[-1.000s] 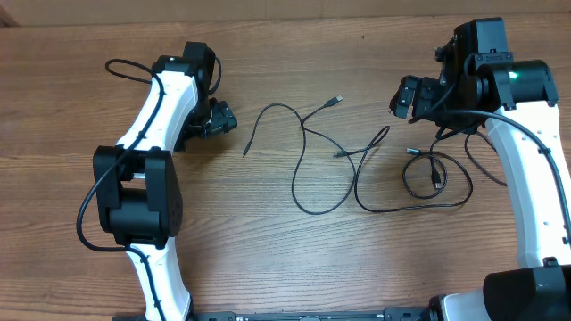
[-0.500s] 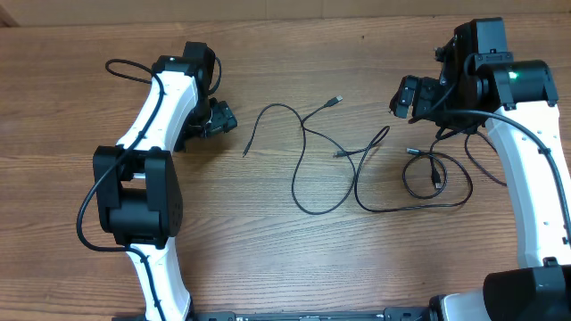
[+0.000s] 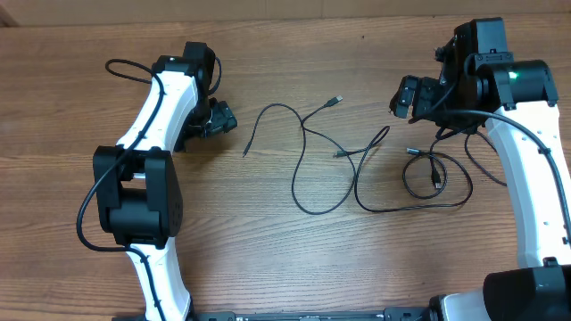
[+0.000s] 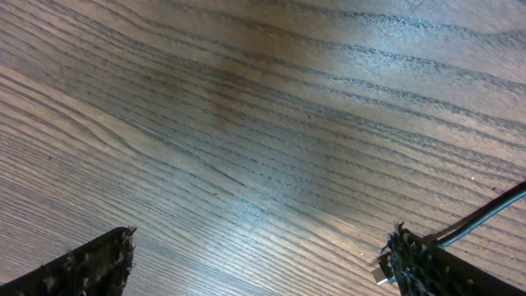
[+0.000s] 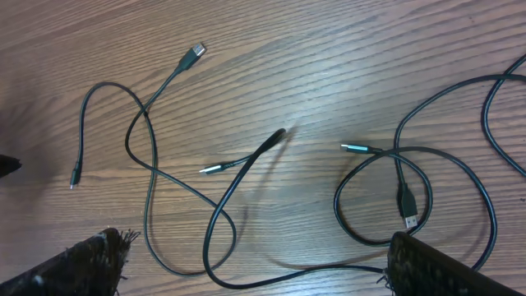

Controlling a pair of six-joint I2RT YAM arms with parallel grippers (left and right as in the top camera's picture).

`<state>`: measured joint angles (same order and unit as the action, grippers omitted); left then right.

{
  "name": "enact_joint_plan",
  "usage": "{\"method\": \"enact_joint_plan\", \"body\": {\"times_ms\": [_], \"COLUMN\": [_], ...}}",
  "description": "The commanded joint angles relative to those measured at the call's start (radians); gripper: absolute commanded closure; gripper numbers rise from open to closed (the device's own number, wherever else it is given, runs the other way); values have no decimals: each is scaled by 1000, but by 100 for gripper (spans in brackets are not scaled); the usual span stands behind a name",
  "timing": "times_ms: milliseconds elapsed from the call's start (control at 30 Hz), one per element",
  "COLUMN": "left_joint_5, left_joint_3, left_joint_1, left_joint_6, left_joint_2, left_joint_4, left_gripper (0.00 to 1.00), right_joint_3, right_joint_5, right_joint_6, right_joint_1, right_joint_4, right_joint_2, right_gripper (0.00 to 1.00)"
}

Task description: Untangle cables

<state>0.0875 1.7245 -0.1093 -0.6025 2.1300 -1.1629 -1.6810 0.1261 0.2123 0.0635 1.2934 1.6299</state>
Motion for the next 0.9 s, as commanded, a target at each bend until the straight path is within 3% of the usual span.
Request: {"method": "enact_joint_plan", "body": {"times_ms": [0, 233, 533, 867], "left_joint_5": [17, 17, 17, 17], "left_joint_3": [-7, -7, -7, -7], "left_joint_1": [-2, -2, -2, -2], "left_joint_6": [-3, -3, -3, -3], "left_joint_2": [8, 8, 8, 8], "left_joint_4": [1, 1, 1, 1], "left_gripper": [1, 0, 0, 0], "right_joint_3": [8, 8, 8, 11], "right_joint_5": [3, 25, 222, 172], "right_joint_6": [4, 5, 3, -60], "right_joint_1": [0, 1, 5, 101], "right_joint_4": [-7, -6, -56, -52], "right_joint_2": [5, 5, 5, 5], "right_gripper": [0, 0, 0, 11]}}
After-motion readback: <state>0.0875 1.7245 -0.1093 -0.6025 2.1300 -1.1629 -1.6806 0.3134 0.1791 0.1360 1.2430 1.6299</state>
